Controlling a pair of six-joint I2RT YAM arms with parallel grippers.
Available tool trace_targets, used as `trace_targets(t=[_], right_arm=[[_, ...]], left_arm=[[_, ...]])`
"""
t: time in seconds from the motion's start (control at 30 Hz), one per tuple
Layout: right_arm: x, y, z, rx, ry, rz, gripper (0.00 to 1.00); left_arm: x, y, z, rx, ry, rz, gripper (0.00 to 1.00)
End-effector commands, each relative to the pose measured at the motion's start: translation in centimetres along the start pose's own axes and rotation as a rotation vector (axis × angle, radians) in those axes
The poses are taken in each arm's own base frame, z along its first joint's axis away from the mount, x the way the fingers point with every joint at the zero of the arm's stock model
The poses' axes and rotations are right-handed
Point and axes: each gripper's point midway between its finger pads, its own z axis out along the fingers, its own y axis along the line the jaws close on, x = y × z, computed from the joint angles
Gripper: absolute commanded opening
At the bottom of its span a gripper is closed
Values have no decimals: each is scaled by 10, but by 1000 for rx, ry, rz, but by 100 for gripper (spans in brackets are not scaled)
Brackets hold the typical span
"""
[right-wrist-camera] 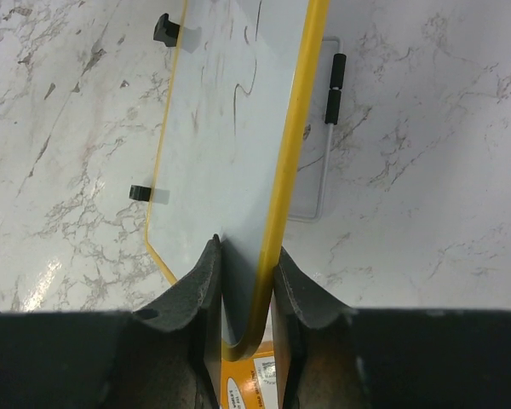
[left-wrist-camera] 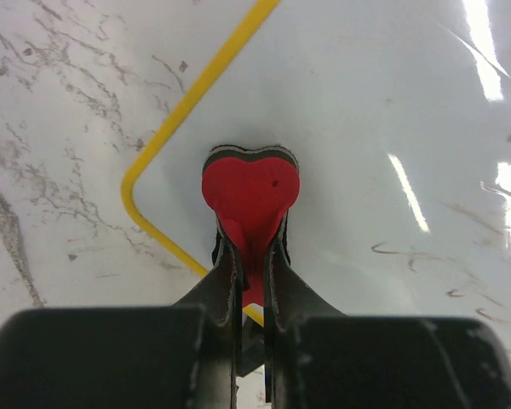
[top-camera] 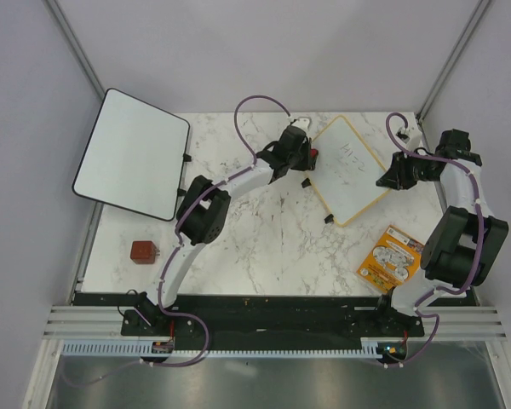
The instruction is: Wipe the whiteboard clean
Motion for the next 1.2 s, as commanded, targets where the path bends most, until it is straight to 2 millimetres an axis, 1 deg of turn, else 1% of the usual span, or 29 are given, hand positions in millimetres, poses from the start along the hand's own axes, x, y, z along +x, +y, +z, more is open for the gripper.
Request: trace_targets(t=[0.0, 0.07, 0.1, 0.13, 0.17, 0.23, 0.27, 0.3, 0.33, 0.37, 0.4, 0.47, 0.5, 0.53, 0.57, 0.6, 0.63, 0.67, 0.73, 0.77, 0.83, 0.9, 0.93, 0.97, 1.0, 1.03, 1.07, 1.1, 1.17], right_arm=[[36, 17, 11, -52, 139, -50, 0], [36, 18, 10, -54, 139, -51, 0], [35, 18, 10, -53, 138, -52, 0], [35, 19, 10, -55, 138, -50, 0], [34, 19, 10, -54, 134, -56, 0], [34, 19, 10, -55, 133, -52, 0], [34, 19, 9, -55, 133, -52, 0], [33, 20, 10, -57, 133, -53, 0], [33, 19, 10, -56, 132, -54, 0], [32, 20, 9, -56, 129, -56, 0], [33, 20, 9, -56, 130, -53, 0], [32, 20, 9, -57, 128, -54, 0], [33, 20, 9, -60, 130, -51, 0], [33, 21, 9, -61, 129, -50, 0], [33, 22, 9, -65, 128, -55, 0], [33, 23, 8, -67, 129, -57, 0], [32, 24, 7, -65, 129, -60, 0], [32, 24, 7, -63, 129, -64, 0], [33, 25, 6, -63, 129, -65, 0], [33, 25, 6, -63, 127, -66, 0], [36, 26, 7, -70, 130, -60, 0], [38, 27, 9, -75, 133, -57, 0], [38, 27, 9, -77, 132, -57, 0], [39, 27, 9, -78, 132, -54, 0], [37, 27, 9, -79, 128, -55, 0], [37, 28, 9, -79, 126, -55, 0], [36, 27, 9, -78, 123, -52, 0], [34, 26, 8, -70, 115, -57, 0], [30, 28, 8, -65, 98, -47, 0]], left_arm=[[61, -103, -13, 221, 108, 142, 2], [74, -120, -21, 258, 139, 176, 2], [83, -134, -27, 281, 153, 191, 2], [94, -139, -32, 305, 182, 196, 2], [96, -147, -38, 327, 189, 199, 2], [115, -164, -48, 377, 230, 215, 2], [116, -170, -54, 398, 235, 222, 2], [123, -180, -61, 420, 249, 229, 2], [131, -183, -65, 437, 267, 233, 2], [129, -188, -68, 448, 255, 246, 2], [132, -195, -72, 453, 249, 258, 2], [125, -191, -66, 413, 210, 260, 2], [123, -185, -60, 378, 197, 254, 2], [111, -179, -53, 335, 160, 245, 2], [104, -167, -46, 301, 158, 221, 2], [97, -161, -39, 285, 149, 197, 2], [94, -155, -34, 275, 151, 173, 2], [84, -140, -27, 247, 143, 123, 2], [70, -126, -19, 210, 112, 73, 2], [62, -112, -15, 182, 97, 53, 2], [48, -100, -11, 141, 52, 27, 2], [31, -83, -5, 98, 8, 5, 2], [30, -77, -2, 90, 8, -5, 2], [23, -68, 1, 78, -3, -18, 2], [16, -65, 3, 76, -16, -27, 2], [19, -58, 7, 65, -9, -46, 2], [13, -49, 9, 56, -13, -63, 2], [8, -45, 11, 55, -24, -77, 2], [6, -35, 16, 43, -28, -101, 2]])
